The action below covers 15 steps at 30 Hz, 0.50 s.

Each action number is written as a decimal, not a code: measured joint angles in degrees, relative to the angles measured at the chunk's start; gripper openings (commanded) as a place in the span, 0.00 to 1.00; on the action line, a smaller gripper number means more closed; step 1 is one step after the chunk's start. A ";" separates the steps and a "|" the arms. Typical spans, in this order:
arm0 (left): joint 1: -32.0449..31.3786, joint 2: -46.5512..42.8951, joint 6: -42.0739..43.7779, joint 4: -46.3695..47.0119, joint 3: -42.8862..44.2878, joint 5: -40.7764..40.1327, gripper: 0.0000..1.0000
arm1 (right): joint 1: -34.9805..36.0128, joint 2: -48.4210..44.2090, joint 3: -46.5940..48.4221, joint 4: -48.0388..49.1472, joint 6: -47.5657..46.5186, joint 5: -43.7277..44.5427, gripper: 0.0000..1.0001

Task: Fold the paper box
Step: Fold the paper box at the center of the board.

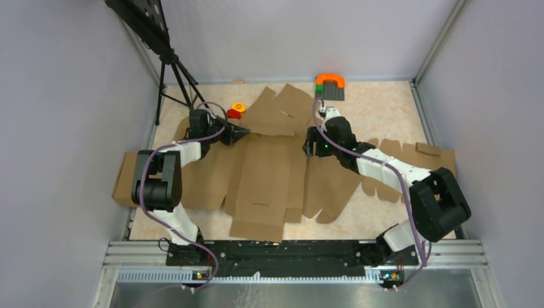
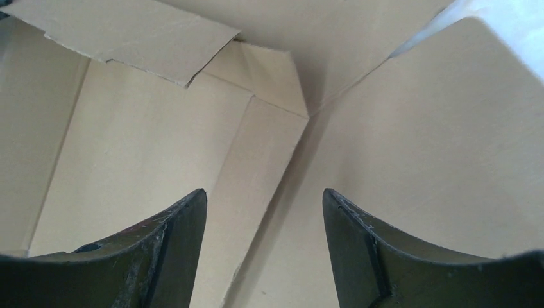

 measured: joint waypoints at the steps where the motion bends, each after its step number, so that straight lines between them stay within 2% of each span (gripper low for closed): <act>1: 0.04 0.02 -0.07 0.28 0.00 0.11 0.00 | 0.00 0.92 0.00 0.59 0.98 -0.87 0.63; 4: 0.15 0.02 -0.31 0.79 0.00 0.50 0.00 | -0.31 4.52 0.15 2.71 3.15 -2.08 0.58; 9: 0.26 0.13 -0.50 0.94 0.00 1.16 0.00 | -5.16 11.74 0.48 6.71 7.58 -6.91 0.60; 10: 0.31 0.20 -0.48 0.94 0.00 1.18 0.00 | -7.17 13.00 0.48 8.04 9.25 -8.96 0.63; 13: 0.39 0.92 -0.50 0.96 0.00 1.40 0.00 | -13.62 16.79 0.48 12.70 16.68 -15.08 0.78; 15: 0.50 1.29 -0.57 0.94 0.00 1.55 0.00 | -16.50 18.62 0.48 14.43 22.03 -16.74 0.83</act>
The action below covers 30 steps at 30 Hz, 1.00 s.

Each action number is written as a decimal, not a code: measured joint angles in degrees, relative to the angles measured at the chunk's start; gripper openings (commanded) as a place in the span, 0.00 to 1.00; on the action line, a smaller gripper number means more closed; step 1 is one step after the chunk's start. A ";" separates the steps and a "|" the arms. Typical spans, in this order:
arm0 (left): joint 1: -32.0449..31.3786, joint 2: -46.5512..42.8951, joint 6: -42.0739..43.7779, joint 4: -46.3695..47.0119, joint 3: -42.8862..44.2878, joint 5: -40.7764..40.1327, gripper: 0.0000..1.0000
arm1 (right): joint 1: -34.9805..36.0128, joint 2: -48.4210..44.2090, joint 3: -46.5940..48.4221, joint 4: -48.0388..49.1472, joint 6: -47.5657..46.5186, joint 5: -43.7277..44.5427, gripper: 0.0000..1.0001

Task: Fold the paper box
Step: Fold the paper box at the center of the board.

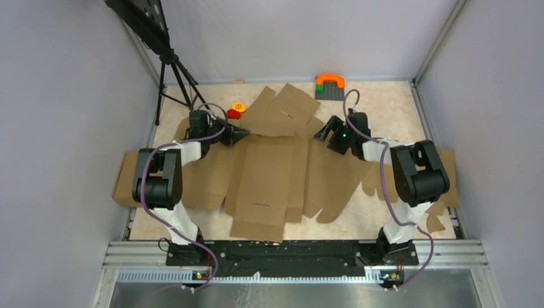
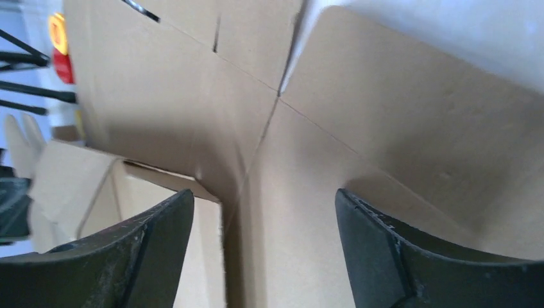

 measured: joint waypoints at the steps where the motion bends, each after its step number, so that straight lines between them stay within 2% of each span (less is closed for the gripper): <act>1: 0.02 0.02 -0.02 0.00 0.00 0.04 0.00 | -0.44 0.20 0.04 0.76 2.47 -0.70 0.85; 6: 0.07 0.02 -0.04 0.15 0.00 0.28 0.00 | 0.59 2.10 3.17 -0.24 13.29 -1.20 0.86; 9: 0.13 0.02 -0.07 0.22 0.00 0.44 0.00 | 1.22 3.96 5.92 -2.75 19.06 -1.01 0.82; 12: 0.13 0.02 -0.17 0.44 0.00 0.59 0.00 | 2.27 5.70 8.28 -5.22 23.98 -0.76 0.69; 16: 0.13 0.02 -0.59 1.09 0.00 0.70 0.00 | 4.07 6.69 8.66 -5.77 28.61 -1.73 0.37; 19: 0.13 0.02 -0.74 1.27 0.00 0.68 0.00 | 5.27 6.71 8.55 -4.96 30.75 -2.19 0.27; 24: 0.17 0.07 -0.98 1.77 -0.02 0.70 0.00 | 6.23 5.90 6.64 -2.97 32.30 -1.92 0.26; 26: 0.17 0.22 -1.16 2.45 -0.04 0.70 0.00 | 6.29 5.70 6.21 -2.97 32.57 -1.70 0.17; 30: 0.17 0.37 -1.36 3.19 -0.46 0.70 0.00 | 6.80 5.68 6.43 -3.26 33.14 -1.09 0.15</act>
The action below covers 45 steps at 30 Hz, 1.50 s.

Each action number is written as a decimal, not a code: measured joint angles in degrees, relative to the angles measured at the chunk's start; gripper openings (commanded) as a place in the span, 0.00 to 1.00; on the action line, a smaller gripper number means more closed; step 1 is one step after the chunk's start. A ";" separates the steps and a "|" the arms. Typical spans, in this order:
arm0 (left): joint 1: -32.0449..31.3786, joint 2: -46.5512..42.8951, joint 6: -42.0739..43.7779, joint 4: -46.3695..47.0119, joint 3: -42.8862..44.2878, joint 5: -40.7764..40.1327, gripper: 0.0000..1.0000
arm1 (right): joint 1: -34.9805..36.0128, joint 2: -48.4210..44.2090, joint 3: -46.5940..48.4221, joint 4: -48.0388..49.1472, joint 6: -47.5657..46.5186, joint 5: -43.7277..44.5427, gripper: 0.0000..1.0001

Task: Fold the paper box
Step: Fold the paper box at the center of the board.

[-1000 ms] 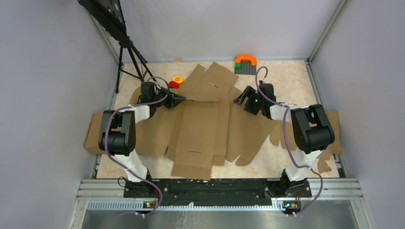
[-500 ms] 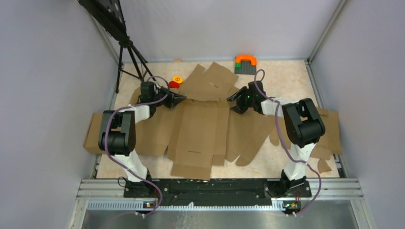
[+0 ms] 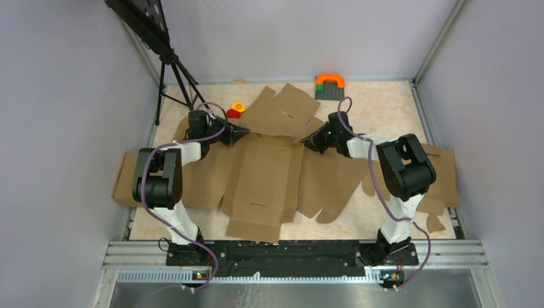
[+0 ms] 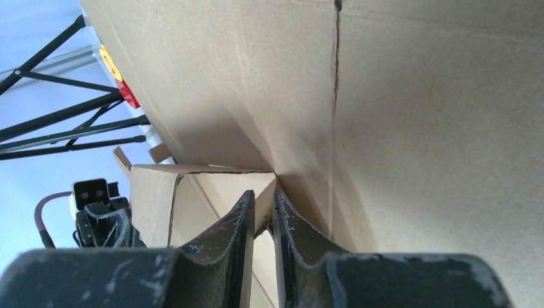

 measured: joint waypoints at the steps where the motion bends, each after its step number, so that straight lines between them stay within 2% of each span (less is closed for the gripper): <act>1: 0.00 0.00 -0.04 0.13 -0.13 0.00 0.00 | 0.24 -0.02 0.11 -0.11 0.20 0.33 0.15; 6: 0.07 0.00 -0.26 0.46 -0.37 0.00 0.00 | 1.60 -0.11 1.92 -1.90 0.26 2.27 0.17; 10: 0.07 0.00 -0.24 0.92 -0.83 0.11 0.00 | 2.45 -0.76 2.71 -2.78 0.87 3.61 0.28; 19: 0.11 0.00 -0.15 1.97 -2.97 0.90 0.00 | 4.83 -3.45 3.80 -6.08 4.96 10.14 0.41; 26: 0.22 0.00 0.50 2.71 -3.39 1.44 0.00 | 5.57 -5.90 2.01 -4.81 10.60 13.90 0.61; 32: 0.22 0.00 0.72 2.75 -3.48 2.12 0.00 | 6.45 -6.62 1.51 -4.11 12.37 15.10 0.60; 37: 0.22 0.00 0.76 2.73 -3.48 2.36 0.00 | 8.15 -6.49 5.05 -6.03 11.06 15.21 0.45; 40: 0.44 0.00 0.92 2.75 -3.48 2.32 0.00 | 8.68 -6.29 6.71 -7.78 9.31 15.78 0.44; 42: 0.46 0.00 0.94 2.73 -3.48 2.34 0.00 | 8.87 -5.95 7.41 -9.03 8.28 16.26 0.50; 43: 0.37 0.00 0.98 2.75 -3.48 2.36 0.00 | 9.29 -5.86 7.85 -11.02 6.32 18.14 0.66; 45: 0.37 0.00 1.01 2.73 -3.48 2.36 0.00 | 9.31 -5.99 8.11 -12.33 4.59 20.06 0.74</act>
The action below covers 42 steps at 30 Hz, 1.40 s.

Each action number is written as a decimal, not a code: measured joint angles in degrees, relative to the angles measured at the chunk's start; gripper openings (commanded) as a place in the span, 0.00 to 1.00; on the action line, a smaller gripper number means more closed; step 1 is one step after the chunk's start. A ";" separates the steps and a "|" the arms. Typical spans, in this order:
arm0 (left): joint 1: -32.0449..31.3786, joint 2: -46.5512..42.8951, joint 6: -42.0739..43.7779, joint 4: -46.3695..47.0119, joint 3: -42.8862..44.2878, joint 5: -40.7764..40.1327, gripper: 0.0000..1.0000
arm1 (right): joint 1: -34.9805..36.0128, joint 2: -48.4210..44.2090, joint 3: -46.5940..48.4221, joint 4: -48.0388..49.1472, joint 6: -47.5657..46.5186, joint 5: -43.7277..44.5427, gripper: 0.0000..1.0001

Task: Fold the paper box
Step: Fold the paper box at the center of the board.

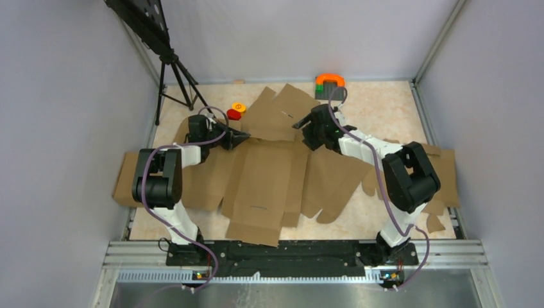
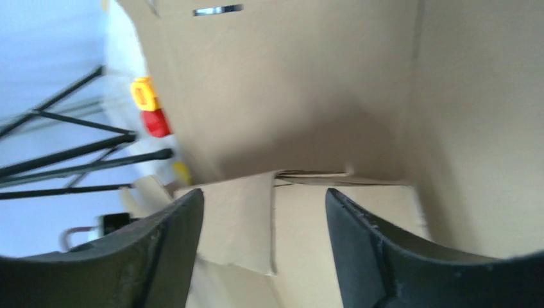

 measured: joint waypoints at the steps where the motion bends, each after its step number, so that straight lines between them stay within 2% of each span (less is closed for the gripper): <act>1: 0.00 0.00 0.04 0.00 0.00 0.00 0.00 | -0.04 -0.24 0.35 -1.68 -1.49 2.05 0.79; 4: 0.00 0.13 0.13 0.04 0.00 0.02 0.00 | -1.11 -1.79 0.98 -4.83 -5.16 5.20 0.95; 7: 0.00 0.31 0.13 0.07 0.00 0.07 0.00 | -3.58 -4.09 0.31 -5.03 -7.43 5.05 0.96; 10: 0.00 0.33 0.13 0.09 0.00 0.15 0.00 | -6.40 -6.64 -3.98 -1.18 -8.02 3.21 0.96; 11: 0.00 0.33 0.13 0.09 0.00 0.17 0.00 | -7.19 -7.10 -5.66 -0.28 -7.89 2.69 0.93; 13: 0.00 0.33 0.11 0.09 0.00 0.20 0.00 | -8.11 -7.04 -8.04 0.33 -7.37 2.08 0.71; 20: 0.00 0.33 0.11 0.09 0.00 0.22 0.00 | -7.61 -5.84 -13.68 4.66 -3.15 -1.84 0.66; 28: 0.00 0.33 0.11 0.07 0.00 0.22 0.00 | -5.53 -2.45 -13.73 8.31 0.24 -5.31 0.63; 32: 0.00 0.33 0.11 0.07 0.00 0.22 0.00 | -4.72 -2.12 -13.66 9.86 1.16 -6.29 0.48; 34: 0.00 0.33 0.11 0.09 0.00 0.22 0.00 | -4.63 -2.12 -13.66 10.95 1.42 -6.62 0.45; 36: 0.00 0.33 0.11 0.09 0.00 0.22 0.00 | -4.48 -2.12 -13.66 11.19 1.55 -6.58 0.32; 42: 0.39 0.33 0.09 0.11 0.00 -0.04 0.00 | -3.34 -2.12 -13.00 10.27 0.96 -5.22 0.23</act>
